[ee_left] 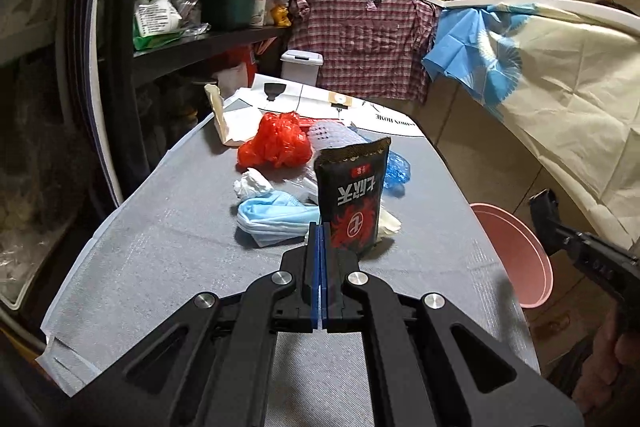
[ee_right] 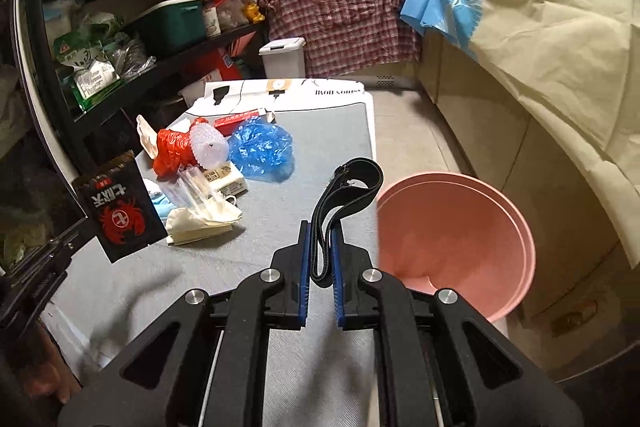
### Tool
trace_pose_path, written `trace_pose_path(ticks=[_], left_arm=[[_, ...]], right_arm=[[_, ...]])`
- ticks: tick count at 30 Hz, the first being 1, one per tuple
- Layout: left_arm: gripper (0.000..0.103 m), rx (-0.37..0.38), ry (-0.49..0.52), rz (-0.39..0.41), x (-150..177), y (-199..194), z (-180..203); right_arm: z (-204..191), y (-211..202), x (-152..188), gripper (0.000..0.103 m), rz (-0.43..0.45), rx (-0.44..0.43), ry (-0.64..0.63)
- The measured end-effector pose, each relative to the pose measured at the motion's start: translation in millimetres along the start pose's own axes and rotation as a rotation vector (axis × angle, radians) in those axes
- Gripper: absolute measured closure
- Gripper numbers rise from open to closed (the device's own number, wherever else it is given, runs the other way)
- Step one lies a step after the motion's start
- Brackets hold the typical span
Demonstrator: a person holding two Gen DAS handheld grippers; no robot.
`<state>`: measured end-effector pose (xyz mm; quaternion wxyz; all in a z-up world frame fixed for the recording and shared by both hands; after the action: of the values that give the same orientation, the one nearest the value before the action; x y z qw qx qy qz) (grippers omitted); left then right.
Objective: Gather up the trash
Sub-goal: 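Carry the packet and rubber band in both tools over the pink bin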
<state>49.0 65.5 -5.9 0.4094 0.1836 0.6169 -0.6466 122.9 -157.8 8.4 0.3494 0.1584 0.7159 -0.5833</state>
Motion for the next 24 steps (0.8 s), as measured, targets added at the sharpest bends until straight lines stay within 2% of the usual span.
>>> trace_pose_path(ticks=[8, 24], left_arm=[[0.103, 0.014, 0.027, 0.000, -4, -11, 17], [0.103, 0.020, 0.066, -0.007, -23, -9, 50]], right_arm=[[22, -29, 0, 0.093, 0.025, 0.000, -0.019], [70, -31, -21, 0.093, 0.060, 0.028, 0.027]])
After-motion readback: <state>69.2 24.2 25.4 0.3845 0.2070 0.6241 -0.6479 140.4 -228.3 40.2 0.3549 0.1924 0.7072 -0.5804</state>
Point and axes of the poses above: each gripper's, at about its wrist camera, not at the fingertips, and y roughly the way its jaws point, z to its right, x to its underside, the point moved 3 cm from there along y, roughly the way its jaws point, and after that the axes turned 8 degrees about -z, right-handed, at the moved point
